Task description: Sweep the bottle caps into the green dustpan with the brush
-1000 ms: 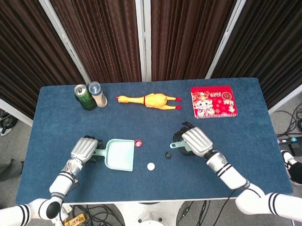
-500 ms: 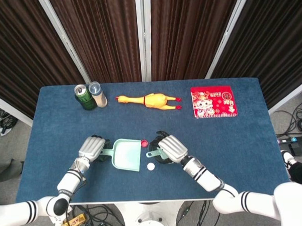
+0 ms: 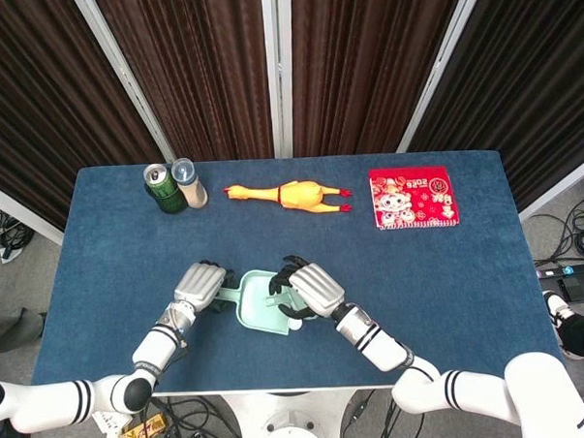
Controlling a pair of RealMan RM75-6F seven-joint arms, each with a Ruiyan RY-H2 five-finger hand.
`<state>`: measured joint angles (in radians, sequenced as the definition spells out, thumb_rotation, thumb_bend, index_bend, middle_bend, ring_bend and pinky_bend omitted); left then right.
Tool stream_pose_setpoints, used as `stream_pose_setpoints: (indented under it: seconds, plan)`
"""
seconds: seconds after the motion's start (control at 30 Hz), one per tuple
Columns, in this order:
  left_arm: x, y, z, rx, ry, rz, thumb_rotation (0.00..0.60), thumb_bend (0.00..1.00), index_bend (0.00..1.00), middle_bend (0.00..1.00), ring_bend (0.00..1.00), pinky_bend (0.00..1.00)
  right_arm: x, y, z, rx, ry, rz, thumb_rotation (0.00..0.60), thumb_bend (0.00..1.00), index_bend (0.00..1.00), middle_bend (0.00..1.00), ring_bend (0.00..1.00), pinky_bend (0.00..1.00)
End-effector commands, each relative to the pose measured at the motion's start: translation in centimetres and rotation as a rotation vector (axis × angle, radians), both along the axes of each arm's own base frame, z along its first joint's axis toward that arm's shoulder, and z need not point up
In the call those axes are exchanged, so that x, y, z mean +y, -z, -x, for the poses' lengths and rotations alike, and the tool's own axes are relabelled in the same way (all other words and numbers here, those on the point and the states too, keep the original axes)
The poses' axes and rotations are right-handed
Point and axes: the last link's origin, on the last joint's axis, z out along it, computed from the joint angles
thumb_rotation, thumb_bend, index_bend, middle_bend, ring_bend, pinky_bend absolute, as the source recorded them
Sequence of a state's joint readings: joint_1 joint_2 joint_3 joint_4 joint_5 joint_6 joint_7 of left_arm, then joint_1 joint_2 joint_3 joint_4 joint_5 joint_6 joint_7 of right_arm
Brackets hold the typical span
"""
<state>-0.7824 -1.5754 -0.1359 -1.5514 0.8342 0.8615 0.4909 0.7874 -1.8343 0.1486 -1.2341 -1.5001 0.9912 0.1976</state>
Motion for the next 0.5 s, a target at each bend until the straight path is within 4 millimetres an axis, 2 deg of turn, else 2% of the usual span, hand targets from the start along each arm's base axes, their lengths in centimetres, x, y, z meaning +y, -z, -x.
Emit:
stream_pose_setpoints:
  seconds: [0.03,0.27,0.5]
  plan:
    - [0.2,0.4,-0.9,-0.004,0.008,0.007,0.6,0.37,0.54,0.49,0.33,0.27,0.0,-0.1,0.1,-0.006,0.001,0.0,0.6,0.57,0.8,0.71,0.34,0.16]
    - [0.6,1.4,-2.4,-0.006,0.013,0.022,0.6,0.37,0.54,0.5,0.33,0.27,0.2,0.0,-0.1,-0.023,0.006,-0.011,0.6,0.58,0.8,0.71,0.34,0.16]
    - [0.5,2.0,-3.4,-0.002,0.019,0.037,0.6,0.37,0.54,0.5,0.33,0.27,0.5,0.6,-1.2,-0.065,0.0,-0.035,0.6,0.59,0.8,0.71,0.34,0.16]
